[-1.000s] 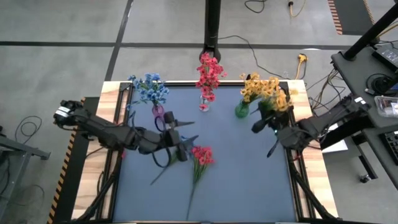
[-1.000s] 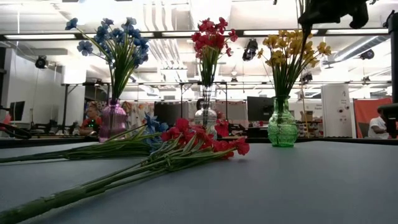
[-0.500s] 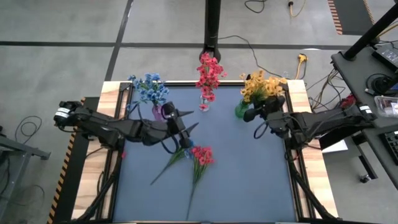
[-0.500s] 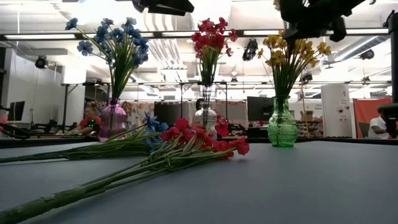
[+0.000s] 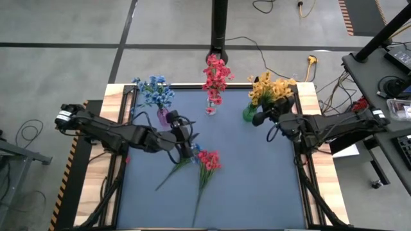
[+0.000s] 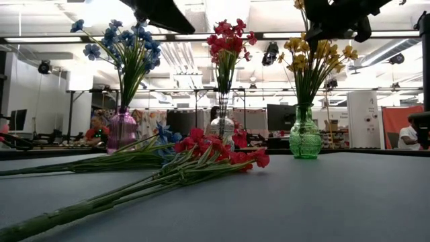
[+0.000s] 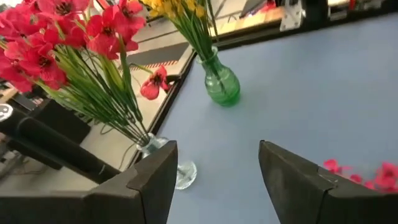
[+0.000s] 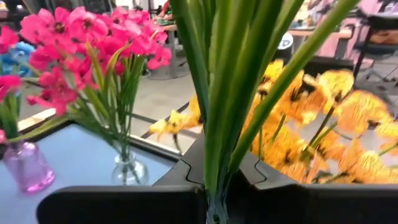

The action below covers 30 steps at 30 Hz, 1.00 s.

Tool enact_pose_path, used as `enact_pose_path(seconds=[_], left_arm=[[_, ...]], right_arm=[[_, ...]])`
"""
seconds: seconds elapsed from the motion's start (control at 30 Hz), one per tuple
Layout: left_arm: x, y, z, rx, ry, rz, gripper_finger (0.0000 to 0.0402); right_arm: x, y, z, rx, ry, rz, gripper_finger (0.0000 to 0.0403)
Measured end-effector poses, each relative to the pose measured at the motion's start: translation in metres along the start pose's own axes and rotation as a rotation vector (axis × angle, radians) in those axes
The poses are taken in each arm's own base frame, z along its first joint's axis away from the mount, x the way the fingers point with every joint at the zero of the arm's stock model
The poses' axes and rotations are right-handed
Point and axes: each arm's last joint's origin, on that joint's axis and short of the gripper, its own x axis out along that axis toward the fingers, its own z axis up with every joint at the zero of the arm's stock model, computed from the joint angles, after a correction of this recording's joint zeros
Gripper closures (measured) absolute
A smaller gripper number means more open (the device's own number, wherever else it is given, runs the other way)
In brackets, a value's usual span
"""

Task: Sort flowers into vase by color
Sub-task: Put the yellow flower into the green vase

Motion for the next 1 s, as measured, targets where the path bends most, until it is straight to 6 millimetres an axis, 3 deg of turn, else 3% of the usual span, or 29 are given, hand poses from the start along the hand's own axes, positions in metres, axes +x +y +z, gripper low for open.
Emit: enact_pose_path(seconds=[0.23,0.63,1.0], left_arm=[[-0.002,0.006,0.001,0.059,-0.004,0.011,0.0194],[0.0,0.01,0.003,0.167,-0.012,0.025,0.0194],[0.009,0.02,-0.001,0.188,0.028,0.06,0.0194]], right_arm=[[0.004,-0.002,0.005,-0.02,-0.03,-0.041,0.0385],[0.013,0.009,-0.016,-0.062,-0.009,-0.09,0.0385],[0.02,0.019,-0.021,-0.039,-0.044,-0.153,0.0385]])
